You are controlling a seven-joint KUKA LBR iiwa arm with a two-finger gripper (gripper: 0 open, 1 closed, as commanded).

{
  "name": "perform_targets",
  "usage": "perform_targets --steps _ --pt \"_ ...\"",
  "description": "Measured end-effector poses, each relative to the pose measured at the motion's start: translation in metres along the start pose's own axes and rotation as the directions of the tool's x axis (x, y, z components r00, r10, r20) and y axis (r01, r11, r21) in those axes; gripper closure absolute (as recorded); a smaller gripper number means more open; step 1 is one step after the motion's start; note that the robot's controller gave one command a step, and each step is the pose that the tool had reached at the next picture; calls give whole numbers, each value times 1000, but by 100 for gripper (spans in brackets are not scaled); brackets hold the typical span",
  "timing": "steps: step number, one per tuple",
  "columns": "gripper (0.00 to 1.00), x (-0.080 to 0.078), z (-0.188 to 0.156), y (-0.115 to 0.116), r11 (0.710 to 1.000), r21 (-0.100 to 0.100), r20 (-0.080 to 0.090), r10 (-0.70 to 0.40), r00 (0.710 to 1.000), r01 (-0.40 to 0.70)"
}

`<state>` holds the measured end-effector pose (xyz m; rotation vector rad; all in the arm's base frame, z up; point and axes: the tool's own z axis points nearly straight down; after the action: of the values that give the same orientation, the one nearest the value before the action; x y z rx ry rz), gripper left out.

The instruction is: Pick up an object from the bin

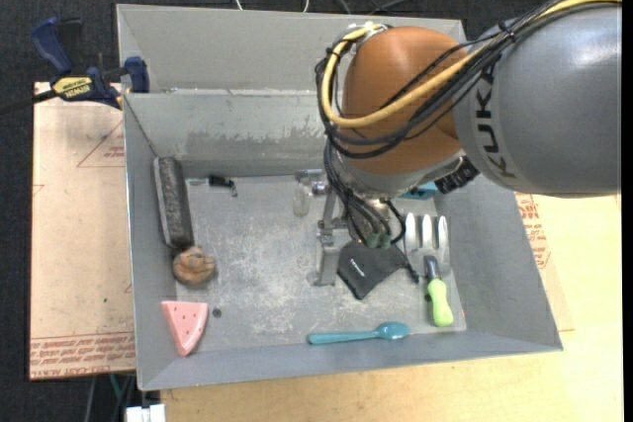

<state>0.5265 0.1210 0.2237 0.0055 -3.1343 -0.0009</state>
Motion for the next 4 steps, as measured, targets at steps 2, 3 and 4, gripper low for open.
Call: perform_targets --steps 2,3,4 --pt "0 -21 69 -58 1000 -1 13 -31 999 31" --pt "0 -17 99 -73 1000 -2 7 -19 1000 19" --pt "0 -70 121 -147 960 2 13 -279 960 279"
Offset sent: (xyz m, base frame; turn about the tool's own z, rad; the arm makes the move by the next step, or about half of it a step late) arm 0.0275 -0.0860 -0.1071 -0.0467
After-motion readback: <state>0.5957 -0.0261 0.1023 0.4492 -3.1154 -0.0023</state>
